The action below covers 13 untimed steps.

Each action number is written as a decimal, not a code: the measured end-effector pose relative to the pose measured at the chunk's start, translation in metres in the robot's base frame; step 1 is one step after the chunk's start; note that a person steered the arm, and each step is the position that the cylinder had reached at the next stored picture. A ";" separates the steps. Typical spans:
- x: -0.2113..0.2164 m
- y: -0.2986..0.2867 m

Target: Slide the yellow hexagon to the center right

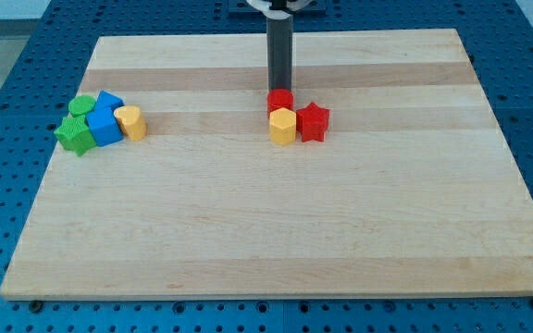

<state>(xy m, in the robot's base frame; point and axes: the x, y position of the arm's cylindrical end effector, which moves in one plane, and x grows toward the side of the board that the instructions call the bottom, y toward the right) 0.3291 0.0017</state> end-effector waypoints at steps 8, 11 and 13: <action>0.065 -0.007; 0.087 0.071; 0.123 0.126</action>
<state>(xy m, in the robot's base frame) 0.4524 0.1277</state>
